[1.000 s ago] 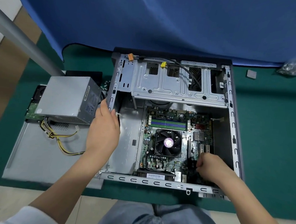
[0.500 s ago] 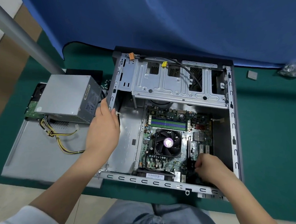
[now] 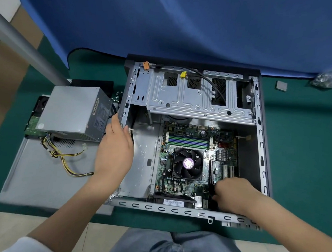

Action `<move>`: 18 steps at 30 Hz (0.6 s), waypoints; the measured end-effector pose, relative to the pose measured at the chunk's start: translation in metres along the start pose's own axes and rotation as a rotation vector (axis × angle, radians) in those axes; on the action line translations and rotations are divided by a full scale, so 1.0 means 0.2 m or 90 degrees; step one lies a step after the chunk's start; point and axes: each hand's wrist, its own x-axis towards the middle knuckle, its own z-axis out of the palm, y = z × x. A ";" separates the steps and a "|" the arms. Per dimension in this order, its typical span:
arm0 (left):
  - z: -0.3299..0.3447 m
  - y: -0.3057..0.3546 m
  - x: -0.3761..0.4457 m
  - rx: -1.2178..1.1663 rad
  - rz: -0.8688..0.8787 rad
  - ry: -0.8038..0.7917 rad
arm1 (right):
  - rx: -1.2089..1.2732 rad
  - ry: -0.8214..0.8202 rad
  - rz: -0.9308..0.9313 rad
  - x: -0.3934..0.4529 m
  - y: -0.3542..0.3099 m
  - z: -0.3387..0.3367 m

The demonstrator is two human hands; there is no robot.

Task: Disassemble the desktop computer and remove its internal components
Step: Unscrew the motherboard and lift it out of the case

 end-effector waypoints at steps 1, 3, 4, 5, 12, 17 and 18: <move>0.00 0.00 0.00 0.000 -0.004 -0.001 | 0.003 -0.008 -0.006 0.01 0.00 0.00; 0.00 0.00 0.00 0.000 -0.007 -0.003 | 0.008 -0.028 -0.012 0.02 0.01 -0.01; 0.00 0.00 0.00 0.003 -0.005 -0.003 | 0.015 -0.036 -0.010 0.02 0.01 0.00; 0.00 0.00 0.00 0.005 -0.004 -0.002 | 0.024 -0.040 -0.005 0.02 0.02 0.00; 0.01 -0.01 0.00 0.015 0.007 0.004 | -0.071 -0.036 -0.009 0.00 0.02 0.04; 0.02 -0.01 0.00 0.012 0.010 0.006 | -0.105 -0.044 -0.087 0.02 0.03 0.04; 0.02 -0.01 0.00 0.011 0.009 0.006 | -0.123 -0.037 -0.121 0.02 0.03 0.03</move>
